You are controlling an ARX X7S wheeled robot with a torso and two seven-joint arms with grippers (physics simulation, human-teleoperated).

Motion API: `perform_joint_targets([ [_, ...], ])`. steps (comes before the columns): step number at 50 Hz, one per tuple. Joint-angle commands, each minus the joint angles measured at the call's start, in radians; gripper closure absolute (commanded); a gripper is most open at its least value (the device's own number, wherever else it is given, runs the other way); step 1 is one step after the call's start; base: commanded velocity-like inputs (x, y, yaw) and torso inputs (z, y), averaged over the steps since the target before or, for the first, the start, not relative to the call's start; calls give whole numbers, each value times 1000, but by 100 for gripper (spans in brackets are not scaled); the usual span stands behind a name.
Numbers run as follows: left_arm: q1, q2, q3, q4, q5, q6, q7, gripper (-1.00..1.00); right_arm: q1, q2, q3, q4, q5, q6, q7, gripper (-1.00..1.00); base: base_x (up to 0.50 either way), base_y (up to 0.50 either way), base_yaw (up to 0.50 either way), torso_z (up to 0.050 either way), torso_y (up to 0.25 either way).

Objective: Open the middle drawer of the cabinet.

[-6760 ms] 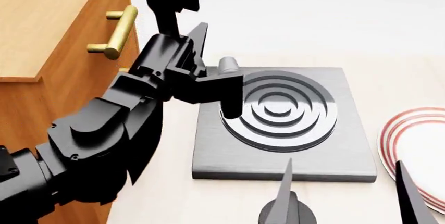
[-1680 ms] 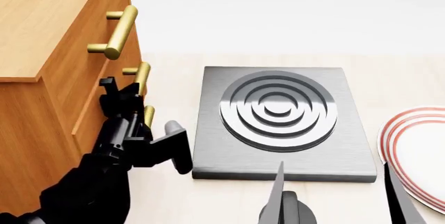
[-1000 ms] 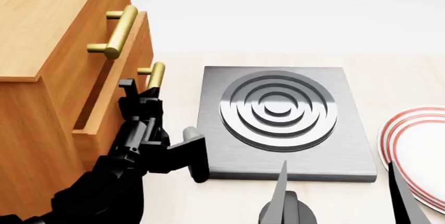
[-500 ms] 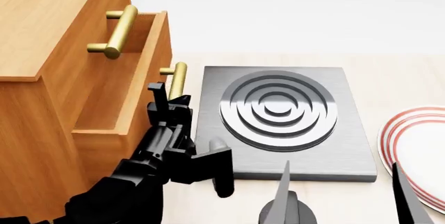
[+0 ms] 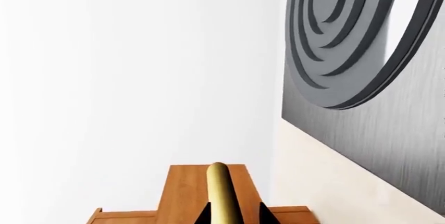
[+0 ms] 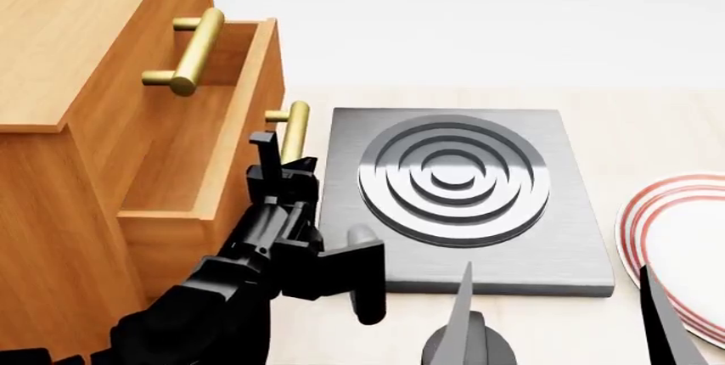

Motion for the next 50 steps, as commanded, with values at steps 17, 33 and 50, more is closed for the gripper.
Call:
perform_joint_targets([
  [17, -49, 47, -8, 263, 161, 20, -122, 100, 24, 61, -41, 12, 35, -16, 72, -100, 0, 0, 0, 2, 5],
  [33, -51, 47, -8, 330, 178, -3, -96, 100, 31, 81, -52, 9, 46, -19, 96, -100, 0, 0, 0, 2, 6],
  [50, -53, 47, -8, 391, 167, -12, -102, 100, 54, 147, -99, 3, 76, -35, 176, -100, 0, 0, 0, 2, 7],
])
